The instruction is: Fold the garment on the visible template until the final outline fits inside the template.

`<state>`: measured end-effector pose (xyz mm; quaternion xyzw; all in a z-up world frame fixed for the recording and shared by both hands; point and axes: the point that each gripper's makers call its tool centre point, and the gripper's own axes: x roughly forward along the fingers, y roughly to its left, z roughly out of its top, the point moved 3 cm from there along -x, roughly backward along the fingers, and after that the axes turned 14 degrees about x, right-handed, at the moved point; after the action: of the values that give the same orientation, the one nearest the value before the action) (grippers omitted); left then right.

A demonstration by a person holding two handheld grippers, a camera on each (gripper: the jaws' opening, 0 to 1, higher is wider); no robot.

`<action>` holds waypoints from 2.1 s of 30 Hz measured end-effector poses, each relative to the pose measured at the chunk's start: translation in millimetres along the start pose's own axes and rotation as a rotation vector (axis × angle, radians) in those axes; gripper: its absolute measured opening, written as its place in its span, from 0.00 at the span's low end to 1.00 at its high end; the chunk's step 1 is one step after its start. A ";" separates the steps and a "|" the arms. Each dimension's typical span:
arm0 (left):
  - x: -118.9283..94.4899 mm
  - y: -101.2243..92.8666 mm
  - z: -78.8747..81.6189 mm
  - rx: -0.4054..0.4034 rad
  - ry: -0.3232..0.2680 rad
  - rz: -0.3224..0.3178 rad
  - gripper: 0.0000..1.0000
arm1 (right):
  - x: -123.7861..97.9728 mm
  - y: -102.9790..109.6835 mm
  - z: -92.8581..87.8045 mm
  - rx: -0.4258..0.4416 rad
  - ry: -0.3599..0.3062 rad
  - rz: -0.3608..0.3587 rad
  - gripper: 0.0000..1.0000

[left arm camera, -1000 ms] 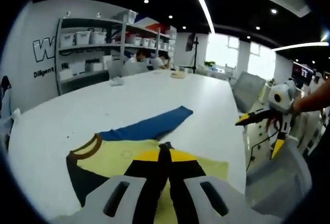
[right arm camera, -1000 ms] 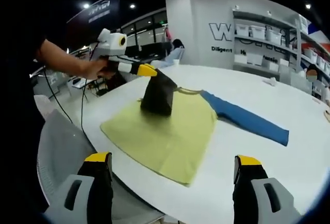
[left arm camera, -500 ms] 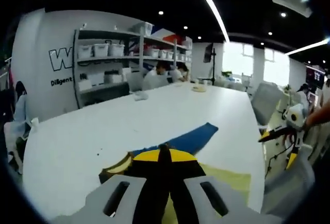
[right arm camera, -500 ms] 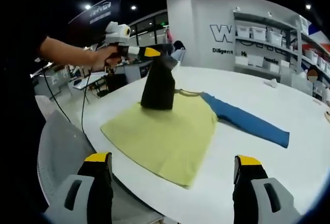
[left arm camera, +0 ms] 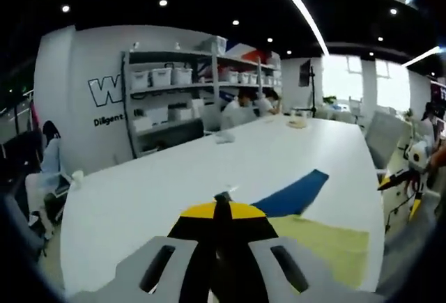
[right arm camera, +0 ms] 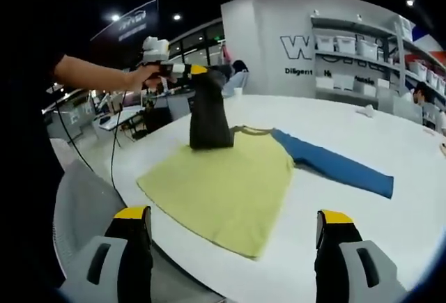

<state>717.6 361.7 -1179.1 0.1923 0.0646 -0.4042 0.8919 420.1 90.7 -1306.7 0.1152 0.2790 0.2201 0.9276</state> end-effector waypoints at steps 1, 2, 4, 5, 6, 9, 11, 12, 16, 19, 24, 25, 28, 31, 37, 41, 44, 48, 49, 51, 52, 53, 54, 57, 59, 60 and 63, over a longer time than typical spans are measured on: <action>0.0 4.1 1.2 0.003 -0.002 0.006 0.03 | 0.0 0.0 0.8 -0.003 -0.001 0.000 0.97; 0.0 10.4 2.6 0.002 -0.003 0.013 0.03 | 0.1 -0.1 1.4 -0.004 -0.002 0.001 0.97; 0.4 21.6 3.3 0.012 0.001 0.032 0.03 | 0.2 -0.9 2.6 -0.005 -0.002 -0.001 0.97; 0.1 26.2 3.8 0.011 0.001 0.042 0.03 | 0.2 -1.7 3.0 -0.006 -0.002 -0.005 0.97; -0.6 32.3 4.0 0.005 0.000 0.053 0.03 | 0.0 -2.4 3.5 -0.003 -0.002 -0.009 0.97; -3.1 44.9 3.2 -0.001 -0.001 0.087 0.03 | -0.9 -2.9 5.9 0.017 -0.019 -0.007 0.97; -6.1 51.5 1.6 -0.001 0.002 0.109 0.03 | -1.5 -2.9 6.2 0.023 -0.024 -0.007 0.97; -8.1 55.4 0.5 -0.005 0.003 0.120 0.03 | -1.7 -2.8 5.5 0.023 -0.021 -0.008 0.97; -15.3 67.1 -4.7 0.002 0.010 0.149 0.03 | -1.1 -3.3 1.7 0.015 -0.006 -0.008 0.97; -22.4 82.0 -13.3 0.015 0.027 0.178 0.03 | -0.5 -2.9 1.0 0.008 0.002 -0.008 0.97; -39.3 108.8 -25.3 0.030 0.046 0.247 0.03 | -0.1 -2.2 4.0 -0.038 0.000 -0.010 0.99; -42.4 116.4 -28.9 0.034 0.053 0.259 0.03 | 0.2 -2.5 4.5 -0.042 0.000 -0.010 0.99; -51.6 128.0 -35.6 0.023 0.057 0.286 0.03 | 1.9 -3.2 4.7 -0.044 0.008 -0.005 0.99; -58.3 134.5 -38.5 -0.002 0.053 0.306 0.03 | 3.4 -1.9 4.8 -0.050 0.016 -0.001 0.99; -71.7 159.2 -47.6 0.017 0.071 0.373 0.03 | 5.4 -0.3 6.4 -0.067 0.028 0.006 0.99; -82.6 169.9 -54.9 0.047 0.075 0.432 0.03 | 5.6 -1.4 6.9 -0.065 0.028 0.003 0.99; -89.1 174.0 -66.1 0.056 0.095 0.455 0.03 | 5.6 -0.9 6.3 -0.060 0.027 0.001 0.99; -97.7 172.8 -82.2 0.052 0.123 0.479 0.03 | 5.7 -0.3 3.5 -0.062 0.040 -0.001 0.99; -99.9 171.1 -84.4 0.054 0.126 0.483 0.03 | 5.7 -0.3 3.3 -0.062 0.040 -0.002 0.99; -105.2 166.5 -90.0 0.050 0.131 0.489 0.03 | 5.6 -0.2 2.5 -0.060 0.045 -0.003 0.99; -107.3 164.7 -92.3 0.050 0.134 0.491 0.03 | 5.6 -0.2 2.4 -0.061 0.046 -0.003 0.99; -109.7 162.5 -94.1 0.051 0.136 0.493 0.03 | 5.7 -0.3 2.3 -0.062 0.047 -0.003 0.99; -113.5 160.4 -97.9 0.050 0.139 0.498 0.03 | 5.9 -0.8 2.1 -0.062 0.051 -0.005 0.99; -123.0 157.1 -106.2 0.038 0.141 0.513 0.03 | 7.4 -0.7 3.2 -0.061 0.050 -0.005 0.99; -129.9 155.6 -113.6 0.030 0.147 0.525 0.03 | 9.4 0.6 4.0 -0.062 0.051 -0.002 0.99; -132.6 154.7 -116.8 0.033 0.151 0.528 0.03 | 10.5 1.5 4.0 -0.063 0.052 0.000 0.99; -140.6 156.7 -129.0 0.045 0.171 0.536 0.03 | 13.9 4.1 3.8 -0.069 0.061 0.008 0.99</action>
<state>746.2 604.6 -1213.8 0.2557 0.0776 -0.1376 0.9538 431.3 100.5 -1308.7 0.0773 0.2991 0.2367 0.9212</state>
